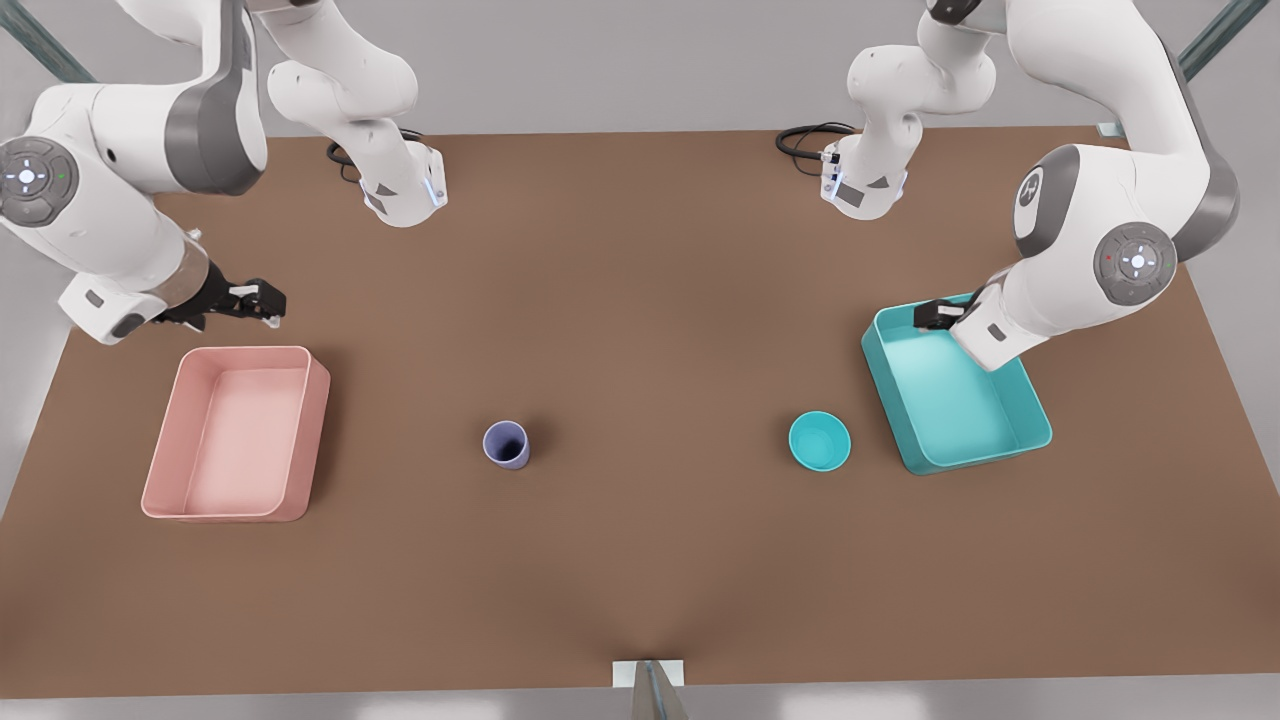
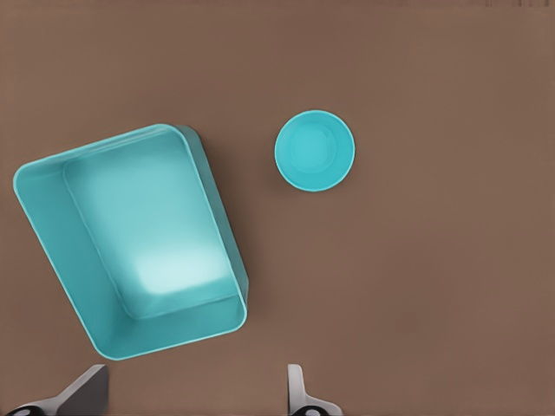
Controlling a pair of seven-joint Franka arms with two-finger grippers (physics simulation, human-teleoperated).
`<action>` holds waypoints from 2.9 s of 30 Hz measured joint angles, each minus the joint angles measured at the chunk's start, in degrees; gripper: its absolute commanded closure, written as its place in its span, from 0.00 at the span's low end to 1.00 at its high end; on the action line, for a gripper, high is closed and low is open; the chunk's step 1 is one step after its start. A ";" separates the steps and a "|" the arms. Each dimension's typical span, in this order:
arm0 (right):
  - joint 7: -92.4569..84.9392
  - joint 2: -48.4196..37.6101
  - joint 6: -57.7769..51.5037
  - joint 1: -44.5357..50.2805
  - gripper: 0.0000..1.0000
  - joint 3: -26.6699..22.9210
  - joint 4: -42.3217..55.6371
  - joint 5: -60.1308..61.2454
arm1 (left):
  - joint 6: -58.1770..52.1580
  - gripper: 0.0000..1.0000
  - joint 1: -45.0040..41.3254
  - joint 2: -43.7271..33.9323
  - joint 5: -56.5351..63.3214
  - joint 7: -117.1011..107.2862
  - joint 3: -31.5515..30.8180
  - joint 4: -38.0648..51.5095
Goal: Put the bowls and cups in different boxes
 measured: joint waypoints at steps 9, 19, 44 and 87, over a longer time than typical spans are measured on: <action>0.62 18.90 7.89 9.96 0.00 0.81 0.51 4.16 | 5.76 0.00 -17.53 23.91 3.56 -2.98 4.59 12.42; 7.02 33.07 36.17 13.25 0.00 0.59 -0.39 8.34 | 26.13 0.00 -19.56 35.75 7.85 -12.84 4.46 5.80; 14.34 32.67 55.20 14.57 0.73 1.02 -16.90 8.87 | 27.10 0.79 -14.44 29.32 12.74 -23.11 4.23 5.02; -21.79 40.00 40.68 -23.07 0.00 0.54 1.07 3.12 | -4.23 0.00 7.37 5.67 2.96 -14.52 -5.15 9.21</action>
